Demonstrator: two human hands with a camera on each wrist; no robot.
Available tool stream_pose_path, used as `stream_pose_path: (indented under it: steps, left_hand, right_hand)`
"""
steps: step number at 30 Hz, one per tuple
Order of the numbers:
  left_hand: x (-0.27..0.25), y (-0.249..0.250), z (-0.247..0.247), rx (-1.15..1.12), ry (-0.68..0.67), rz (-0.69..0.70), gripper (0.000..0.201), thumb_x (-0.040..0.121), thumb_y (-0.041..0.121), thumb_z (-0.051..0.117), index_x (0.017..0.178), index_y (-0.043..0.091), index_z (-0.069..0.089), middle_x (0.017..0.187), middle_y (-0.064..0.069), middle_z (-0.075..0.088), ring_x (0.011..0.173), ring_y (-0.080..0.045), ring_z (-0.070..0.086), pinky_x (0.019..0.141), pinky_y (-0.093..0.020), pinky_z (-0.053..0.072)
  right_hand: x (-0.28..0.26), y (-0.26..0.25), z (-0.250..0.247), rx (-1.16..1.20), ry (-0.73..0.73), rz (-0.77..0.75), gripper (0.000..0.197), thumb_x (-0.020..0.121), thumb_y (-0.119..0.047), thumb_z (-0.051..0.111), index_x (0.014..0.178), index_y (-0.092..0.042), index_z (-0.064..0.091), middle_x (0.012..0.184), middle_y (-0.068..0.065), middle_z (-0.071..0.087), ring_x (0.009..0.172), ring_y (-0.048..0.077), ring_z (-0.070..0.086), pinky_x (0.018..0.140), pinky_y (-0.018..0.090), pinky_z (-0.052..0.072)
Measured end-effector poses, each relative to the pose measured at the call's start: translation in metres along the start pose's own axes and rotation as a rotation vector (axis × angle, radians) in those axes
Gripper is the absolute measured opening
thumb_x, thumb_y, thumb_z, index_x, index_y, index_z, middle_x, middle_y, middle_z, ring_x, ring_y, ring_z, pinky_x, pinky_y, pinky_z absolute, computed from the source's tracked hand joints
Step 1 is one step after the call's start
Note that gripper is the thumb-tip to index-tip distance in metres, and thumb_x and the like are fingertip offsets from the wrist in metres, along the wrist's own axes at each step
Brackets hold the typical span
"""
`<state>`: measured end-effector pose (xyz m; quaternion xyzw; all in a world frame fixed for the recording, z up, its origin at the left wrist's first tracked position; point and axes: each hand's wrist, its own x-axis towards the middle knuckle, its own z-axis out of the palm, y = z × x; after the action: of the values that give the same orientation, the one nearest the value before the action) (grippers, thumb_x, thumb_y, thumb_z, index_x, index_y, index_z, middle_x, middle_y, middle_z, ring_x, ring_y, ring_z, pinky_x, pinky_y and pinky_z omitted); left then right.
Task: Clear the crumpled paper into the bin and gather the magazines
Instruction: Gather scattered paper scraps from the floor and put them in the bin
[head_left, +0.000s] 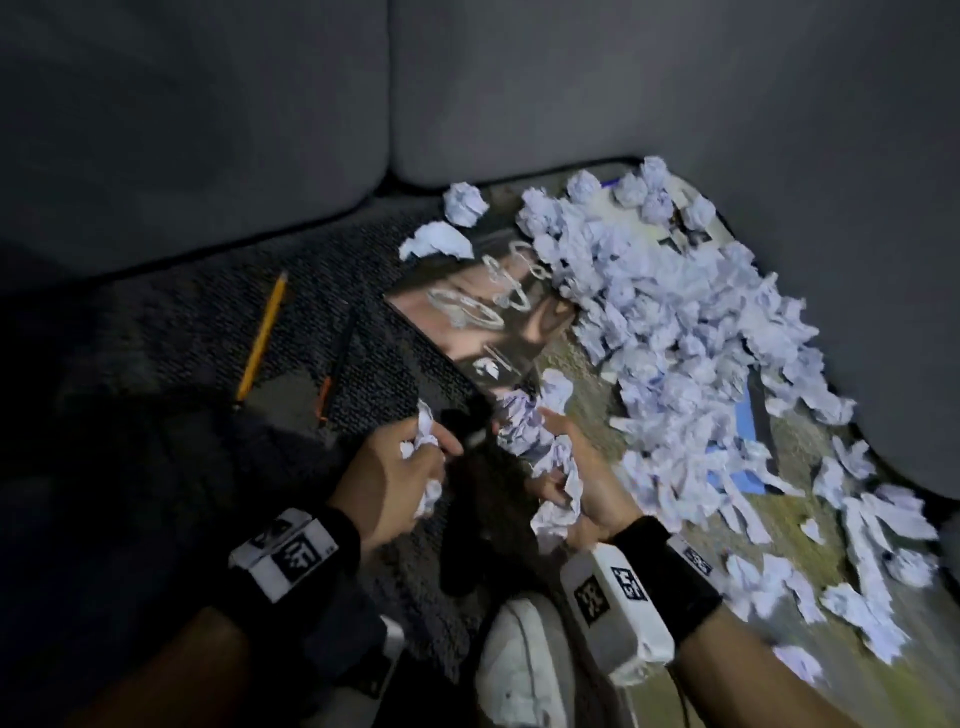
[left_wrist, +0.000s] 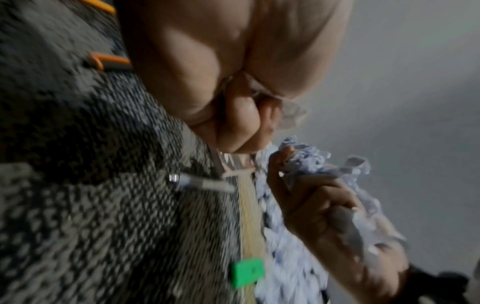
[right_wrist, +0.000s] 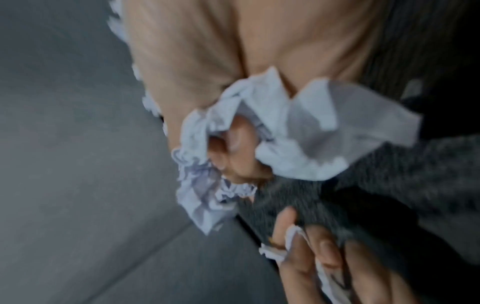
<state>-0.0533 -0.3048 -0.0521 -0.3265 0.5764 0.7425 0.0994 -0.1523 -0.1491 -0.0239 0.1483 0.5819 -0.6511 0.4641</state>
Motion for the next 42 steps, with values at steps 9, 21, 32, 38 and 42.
stream_pose_path:
  steps: [9, 21, 32, 38, 42]
  left_hand:
    - [-0.129, 0.109, -0.189, -0.07, 0.639, 0.417, 0.023, 0.075, 0.014, 0.056, 0.053, 0.018, 0.052, 0.051, 0.003, 0.042, 0.045, -0.011, 0.039, 0.043, -0.019, 0.029]
    - [-0.183, 0.117, -0.363, 0.239, 1.045, 0.324, 0.021, 0.095, 0.024, 0.05, 0.108, 0.021, 0.066, 0.113, -0.003, 0.066, 0.101, -0.016, 0.059, 0.091, -0.031, 0.046]
    - [-0.199, 0.083, -0.364, 0.26, 1.346, 0.436, 0.019, 0.091, 0.009, 0.048, 0.096, 0.019, 0.063, 0.099, -0.003, 0.066, 0.086, -0.007, 0.06, 0.078, -0.006, 0.043]
    - [-0.163, 0.111, -0.285, 0.411, 1.066, 0.64, 0.017, 0.088, 0.009, 0.048, 0.09, 0.016, 0.064, 0.084, 0.005, 0.068, 0.079, -0.009, 0.063, 0.075, -0.024, 0.048]
    - [-0.102, 0.108, -0.202, 0.565, 0.598, 0.59, 0.02, 0.088, 0.022, 0.044, 0.094, 0.02, 0.062, 0.077, 0.003, 0.068, 0.073, -0.013, 0.063, 0.071, -0.026, 0.049]
  right_hand:
    - [0.014, -0.047, 0.262, -0.315, -0.703, -0.009, 0.017, 0.09, -0.026, 0.055, 0.096, -0.012, 0.063, 0.058, 0.01, 0.049, 0.025, 0.009, 0.033, 0.03, 0.011, 0.025]
    - [0.019, -0.027, 0.498, -0.997, -0.814, -0.731, 0.012, 0.086, -0.018, 0.066, 0.077, -0.018, 0.059, 0.068, -0.008, 0.058, 0.051, -0.005, 0.052, 0.054, 0.012, 0.04]
    - [0.041, -0.029, 0.493, -1.472, -0.915, -1.08, 0.027, 0.091, -0.024, 0.06, 0.117, -0.024, 0.066, 0.109, -0.006, 0.071, 0.102, 0.008, 0.064, 0.089, 0.015, 0.045]
    - [0.038, -0.088, 0.335, -1.112, -0.794, -1.018, 0.016, 0.09, -0.005, 0.053, 0.094, -0.011, 0.067, 0.083, 0.001, 0.072, 0.076, 0.006, 0.066, 0.075, 0.021, 0.051]
    - [0.057, -0.09, 0.169, -1.445, -0.457, -0.776, 0.02, 0.094, -0.029, 0.051, 0.093, -0.016, 0.067, 0.079, -0.004, 0.069, 0.071, 0.011, 0.063, 0.071, 0.028, 0.051]
